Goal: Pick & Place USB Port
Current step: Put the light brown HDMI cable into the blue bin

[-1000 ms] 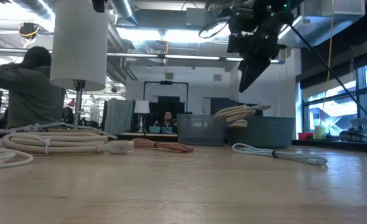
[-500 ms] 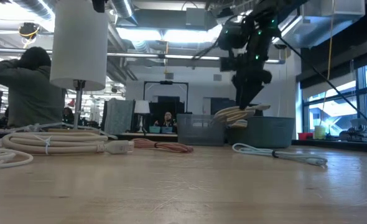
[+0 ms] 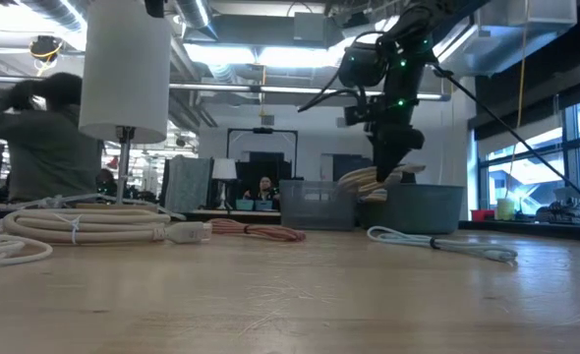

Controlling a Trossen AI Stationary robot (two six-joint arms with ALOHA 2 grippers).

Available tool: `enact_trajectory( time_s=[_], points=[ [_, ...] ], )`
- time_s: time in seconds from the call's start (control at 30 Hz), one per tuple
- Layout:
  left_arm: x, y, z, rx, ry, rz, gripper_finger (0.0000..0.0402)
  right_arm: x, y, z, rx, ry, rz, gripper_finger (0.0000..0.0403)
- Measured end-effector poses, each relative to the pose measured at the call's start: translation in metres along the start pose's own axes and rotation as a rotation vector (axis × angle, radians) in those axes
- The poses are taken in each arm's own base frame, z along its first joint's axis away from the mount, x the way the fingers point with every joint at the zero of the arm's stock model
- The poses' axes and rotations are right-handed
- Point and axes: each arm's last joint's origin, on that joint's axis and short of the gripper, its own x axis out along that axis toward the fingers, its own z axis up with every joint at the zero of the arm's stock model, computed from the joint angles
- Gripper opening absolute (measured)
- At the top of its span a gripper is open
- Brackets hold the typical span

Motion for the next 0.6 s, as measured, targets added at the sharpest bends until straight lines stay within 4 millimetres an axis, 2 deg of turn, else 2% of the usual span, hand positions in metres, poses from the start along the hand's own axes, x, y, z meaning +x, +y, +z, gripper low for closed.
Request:
enact_trajectory(
  time_s=[0.17,0.33,0.6],
  points=[
    [0.000,0.000,0.000,0.000,0.000,0.001,0.0221,-0.001,0.001,0.000,0.055,-0.003,0.020,0.0040],
    [0.000,0.000,0.000,0.000,0.000,0.001,0.0221,-0.007,0.001,-0.001,0.111,-0.020,0.022,0.0040],
    [0.000,0.000,0.000,0.007,-0.001,0.004,0.0221,-0.040,-0.016,-0.012,0.246,-0.104,-0.059,0.0041]
  ],
)
